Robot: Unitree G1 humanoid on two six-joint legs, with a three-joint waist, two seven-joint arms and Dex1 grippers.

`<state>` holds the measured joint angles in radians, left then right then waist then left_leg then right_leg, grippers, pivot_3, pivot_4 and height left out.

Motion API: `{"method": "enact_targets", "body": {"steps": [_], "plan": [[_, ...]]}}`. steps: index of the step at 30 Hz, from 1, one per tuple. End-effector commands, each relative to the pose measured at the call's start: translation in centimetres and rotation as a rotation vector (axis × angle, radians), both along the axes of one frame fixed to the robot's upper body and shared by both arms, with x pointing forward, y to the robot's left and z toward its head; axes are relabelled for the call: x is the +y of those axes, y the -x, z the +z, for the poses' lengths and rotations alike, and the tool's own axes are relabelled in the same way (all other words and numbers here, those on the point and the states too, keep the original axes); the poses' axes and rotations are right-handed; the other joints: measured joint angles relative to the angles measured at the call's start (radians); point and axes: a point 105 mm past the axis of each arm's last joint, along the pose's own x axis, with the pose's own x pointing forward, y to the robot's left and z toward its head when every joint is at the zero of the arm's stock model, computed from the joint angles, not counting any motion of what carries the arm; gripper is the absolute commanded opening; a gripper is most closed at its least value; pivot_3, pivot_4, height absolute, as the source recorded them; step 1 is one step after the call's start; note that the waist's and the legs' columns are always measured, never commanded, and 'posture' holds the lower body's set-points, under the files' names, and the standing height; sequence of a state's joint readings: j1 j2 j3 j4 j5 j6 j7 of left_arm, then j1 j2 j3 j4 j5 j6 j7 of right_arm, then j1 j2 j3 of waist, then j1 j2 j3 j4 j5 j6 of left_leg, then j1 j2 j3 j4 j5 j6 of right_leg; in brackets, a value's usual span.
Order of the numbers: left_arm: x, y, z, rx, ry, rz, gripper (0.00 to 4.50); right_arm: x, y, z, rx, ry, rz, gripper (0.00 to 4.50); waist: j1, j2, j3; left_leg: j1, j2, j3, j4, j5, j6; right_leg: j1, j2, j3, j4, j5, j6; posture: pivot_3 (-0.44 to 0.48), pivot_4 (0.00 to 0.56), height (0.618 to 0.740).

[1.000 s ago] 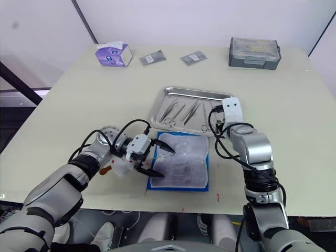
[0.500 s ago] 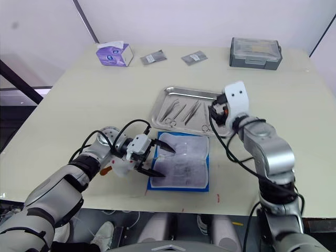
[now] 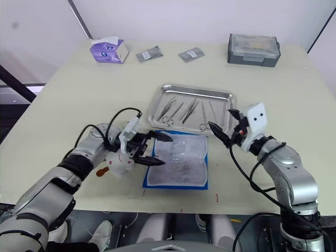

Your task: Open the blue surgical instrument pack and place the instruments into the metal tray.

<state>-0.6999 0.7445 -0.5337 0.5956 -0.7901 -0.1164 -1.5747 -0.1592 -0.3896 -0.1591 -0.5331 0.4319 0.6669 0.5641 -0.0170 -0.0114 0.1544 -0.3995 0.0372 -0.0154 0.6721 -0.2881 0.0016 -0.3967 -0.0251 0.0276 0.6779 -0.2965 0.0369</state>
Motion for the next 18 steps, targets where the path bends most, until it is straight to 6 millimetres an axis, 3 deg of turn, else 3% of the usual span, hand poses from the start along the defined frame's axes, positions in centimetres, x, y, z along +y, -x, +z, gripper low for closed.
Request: {"method": "enact_targets", "body": {"steps": [1, 9, 18], "plan": [[1.3, -0.1, 2.8, -0.052, 0.077, 0.026, 4.5, -0.9, 1.2, 1.1, -0.059, -0.036, 0.039, 4.46, 0.001, 0.001, 0.001, 0.0, 0.0, 0.0, -0.001, 0.0, 0.0, 0.0, 0.0, 0.0, 0.0, 0.0, 0.0, 0.0, 0.15, 0.74], [6.8, -0.3, 3.0, -0.063, 0.042, 0.365, 4.5, -4.6, 3.8, -0.6, -0.006, -0.069, 0.057, 4.46, 0.0, 0.002, 0.002, 0.002, 0.0, 0.002, -0.001, 0.0, 0.0, 0.0, 0.0, 0.001, 0.0, 0.0, 0.0, 0.0, 0.15, 0.74], [12.0, 2.9, 1.5, -0.054, 0.028, 0.714, 4.5, -7.7, 6.9, -2.8, 0.07, 0.007, 0.103, 4.46, 0.003, 0.002, 0.003, 0.003, 0.002, 0.002, -0.001, 0.0, 0.0, 0.001, -0.002, 0.002, 0.001, 0.0, 0.0, 0.0, 0.15, 0.74]]}}
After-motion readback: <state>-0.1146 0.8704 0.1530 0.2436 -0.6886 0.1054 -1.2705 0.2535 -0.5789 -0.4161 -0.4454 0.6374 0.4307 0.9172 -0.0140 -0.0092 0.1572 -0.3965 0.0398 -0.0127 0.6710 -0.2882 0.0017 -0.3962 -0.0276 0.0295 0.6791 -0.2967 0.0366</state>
